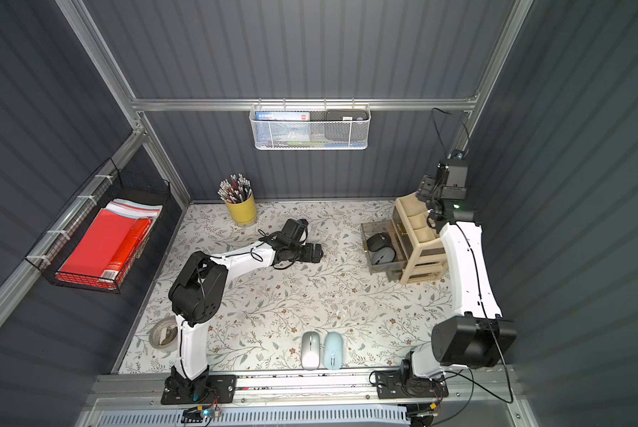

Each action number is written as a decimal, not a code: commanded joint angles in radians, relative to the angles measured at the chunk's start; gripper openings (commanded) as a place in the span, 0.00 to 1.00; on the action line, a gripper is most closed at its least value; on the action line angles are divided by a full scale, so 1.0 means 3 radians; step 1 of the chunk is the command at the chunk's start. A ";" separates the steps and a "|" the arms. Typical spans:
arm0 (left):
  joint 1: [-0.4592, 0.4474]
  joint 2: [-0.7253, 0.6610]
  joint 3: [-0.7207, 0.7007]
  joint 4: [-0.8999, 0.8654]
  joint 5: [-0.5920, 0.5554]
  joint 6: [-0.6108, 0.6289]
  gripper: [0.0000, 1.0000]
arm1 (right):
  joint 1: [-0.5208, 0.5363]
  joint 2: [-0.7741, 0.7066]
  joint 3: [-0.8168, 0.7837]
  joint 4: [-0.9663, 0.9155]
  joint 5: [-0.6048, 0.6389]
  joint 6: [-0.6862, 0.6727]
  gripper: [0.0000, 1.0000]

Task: Take the mice out of the drawer
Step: Move the storage box to the center of the board.

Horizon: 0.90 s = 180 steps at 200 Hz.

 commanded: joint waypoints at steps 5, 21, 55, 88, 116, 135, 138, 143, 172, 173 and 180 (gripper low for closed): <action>-0.0004 -0.0078 -0.0067 -0.0004 -0.0039 -0.0019 0.99 | -0.0418 -0.0031 -0.0320 0.0089 -0.0376 0.0139 0.73; -0.0004 -0.0094 -0.0103 -0.0016 -0.0064 -0.0011 0.99 | -0.0596 0.0005 -0.0393 0.0089 -0.0558 0.0159 0.73; -0.0005 -0.0122 -0.0132 -0.0022 -0.0090 -0.0012 0.99 | -0.0669 0.0152 -0.0429 0.0016 -0.0900 0.0121 0.70; -0.0004 -0.0100 -0.0127 -0.0023 -0.0088 0.0001 0.99 | -0.0665 0.0218 -0.0520 0.0021 -0.1524 0.0123 0.33; -0.0004 -0.0022 -0.0119 0.0077 0.0064 -0.0009 0.99 | -0.0543 0.0208 -0.0693 0.0080 -0.1879 0.0134 0.28; -0.0004 0.0091 -0.0025 0.0096 0.0101 -0.0020 0.99 | -0.0388 0.0241 -0.0788 0.0107 -0.2004 0.0123 0.30; -0.0004 0.0107 -0.0009 0.0096 0.0116 -0.0020 0.99 | -0.0355 0.0254 -0.0795 0.0107 -0.2017 0.0123 0.30; -0.0004 0.0139 0.0017 0.0096 0.0125 -0.0022 0.99 | -0.0297 0.0272 -0.0806 0.0101 -0.2032 0.0119 0.31; -0.0004 0.0148 0.0055 -0.0011 -0.0006 -0.0020 0.99 | 0.0054 0.0422 -0.0753 0.0022 -0.2118 0.0123 0.32; -0.0004 0.0143 0.0051 -0.0019 -0.0009 -0.0020 0.99 | 0.0066 0.0425 -0.0752 0.0024 -0.2117 0.0126 0.32; -0.0004 0.0104 0.0017 -0.0078 -0.0049 -0.0022 0.99 | 0.0156 0.0449 -0.0746 0.0028 -0.2099 0.0153 0.32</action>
